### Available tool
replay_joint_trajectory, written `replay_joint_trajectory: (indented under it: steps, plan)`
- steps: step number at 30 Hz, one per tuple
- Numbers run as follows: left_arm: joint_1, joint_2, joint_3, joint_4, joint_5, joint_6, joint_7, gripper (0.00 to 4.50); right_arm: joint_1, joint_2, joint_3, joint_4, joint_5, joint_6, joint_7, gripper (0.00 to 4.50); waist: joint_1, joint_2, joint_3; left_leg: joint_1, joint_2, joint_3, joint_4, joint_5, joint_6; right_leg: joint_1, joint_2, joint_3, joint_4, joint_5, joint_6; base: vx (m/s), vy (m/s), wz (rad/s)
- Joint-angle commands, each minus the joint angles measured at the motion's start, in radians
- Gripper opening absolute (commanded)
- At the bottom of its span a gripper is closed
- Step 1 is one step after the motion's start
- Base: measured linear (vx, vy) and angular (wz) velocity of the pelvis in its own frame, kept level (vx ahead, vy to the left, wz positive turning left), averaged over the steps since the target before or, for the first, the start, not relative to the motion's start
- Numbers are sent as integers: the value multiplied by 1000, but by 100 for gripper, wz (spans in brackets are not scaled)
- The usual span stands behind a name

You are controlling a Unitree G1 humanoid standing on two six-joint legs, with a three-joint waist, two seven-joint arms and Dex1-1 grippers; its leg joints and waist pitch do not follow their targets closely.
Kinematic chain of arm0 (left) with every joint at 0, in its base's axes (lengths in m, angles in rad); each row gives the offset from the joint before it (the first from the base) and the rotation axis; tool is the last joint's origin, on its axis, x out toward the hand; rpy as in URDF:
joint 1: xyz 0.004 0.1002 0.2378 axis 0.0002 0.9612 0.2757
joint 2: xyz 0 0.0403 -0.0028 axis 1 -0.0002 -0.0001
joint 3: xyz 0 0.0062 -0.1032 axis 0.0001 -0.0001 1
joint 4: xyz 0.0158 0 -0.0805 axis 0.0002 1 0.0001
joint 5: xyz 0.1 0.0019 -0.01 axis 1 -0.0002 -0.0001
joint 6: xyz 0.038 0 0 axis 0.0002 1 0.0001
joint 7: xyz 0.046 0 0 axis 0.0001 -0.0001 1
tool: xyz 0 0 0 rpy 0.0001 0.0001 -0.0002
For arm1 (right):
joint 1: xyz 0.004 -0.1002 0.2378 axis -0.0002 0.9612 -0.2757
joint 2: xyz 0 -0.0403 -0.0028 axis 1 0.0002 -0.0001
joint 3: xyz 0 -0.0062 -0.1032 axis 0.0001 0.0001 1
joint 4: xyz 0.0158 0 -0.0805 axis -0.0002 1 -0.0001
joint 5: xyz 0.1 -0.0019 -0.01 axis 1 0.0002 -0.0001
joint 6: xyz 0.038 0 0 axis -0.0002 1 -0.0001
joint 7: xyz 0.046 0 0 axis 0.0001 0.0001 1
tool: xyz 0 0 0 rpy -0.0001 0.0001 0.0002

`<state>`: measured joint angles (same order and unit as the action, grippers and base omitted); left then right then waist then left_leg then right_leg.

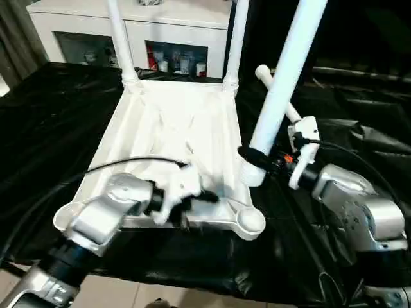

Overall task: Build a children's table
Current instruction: Insert table leg to table base

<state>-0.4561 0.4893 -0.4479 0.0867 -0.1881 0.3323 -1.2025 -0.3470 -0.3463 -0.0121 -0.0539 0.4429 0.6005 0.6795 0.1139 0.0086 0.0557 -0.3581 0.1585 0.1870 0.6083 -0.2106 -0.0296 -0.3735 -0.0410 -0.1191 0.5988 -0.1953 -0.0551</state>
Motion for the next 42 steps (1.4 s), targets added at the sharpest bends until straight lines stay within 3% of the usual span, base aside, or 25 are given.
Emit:
replay_joint_trajectory:
  steps: [1,3,5,12,15,18,22,34,42]
  plan:
    - [-24,-12,-5,24,16,-12,-12,438,8,-11,-18,-46,19,13,-8,191,1,7,-65,10,92,-44,-73,-100,20,50,-142,89,-73,-168,-121,0,0,0]
    - [-35,-17,-14,48,24,-14,-15,438,24,-12,-13,-63,21,18,-14,191,1,24,-63,14,93,-46,-74,-125,16,46,-140,87,-83,-230,-103,0,0,0]
    - [-41,-15,-21,61,21,-2,-23,438,39,-12,-4,-84,18,23,-23,191,-1,20,-65,14,94,-48,-75,-132,12,49,-140,87,-81,-241,-95,0,0,0]
    - [-75,-10,-56,153,121,13,33,390,85,2,13,-145,3,48,-60,191,0,30,-68,11,91,-48,-72,-104,34,46,-138,86,-83,-259,-82,0,0,0]
    - [-72,-24,-34,158,119,50,76,356,90,15,9,-152,-9,39,-87,191,-1,34,-69,12,94,-49,-72,-105,29,43,-137,85,-80,-247,-88,0,0,0]
    - [-66,-43,2,141,92,96,112,335,96,25,2,-160,-15,28,-111,191,0,32,-68,11,94,-48,-72,-108,26,45,-142,86,-81,-237,-103,0,0,0]
    - [-54,-38,11,117,80,106,96,306,102,25,-5,-166,-12,29,-116,191,1,28,-67,10,92,-47,-73,-110,31,45,-142,87,-84,-268,-88,0,0,0]
    - [3,-2,-21,19,81,144,62,209,108,21,5,-167,-16,25,-123,191,0,26,-65,9,91,-46,-74,-103,39,42,-139,86,-86,-285,-78,0,0,0]
    - [7,-9,-26,20,103,151,81,133,109,18,12,-162,-20,19,-122,191,-1,27,-64,9,89,-46,-74,-106,39,41,-139,86,-89,-299,-67,0,0,0]
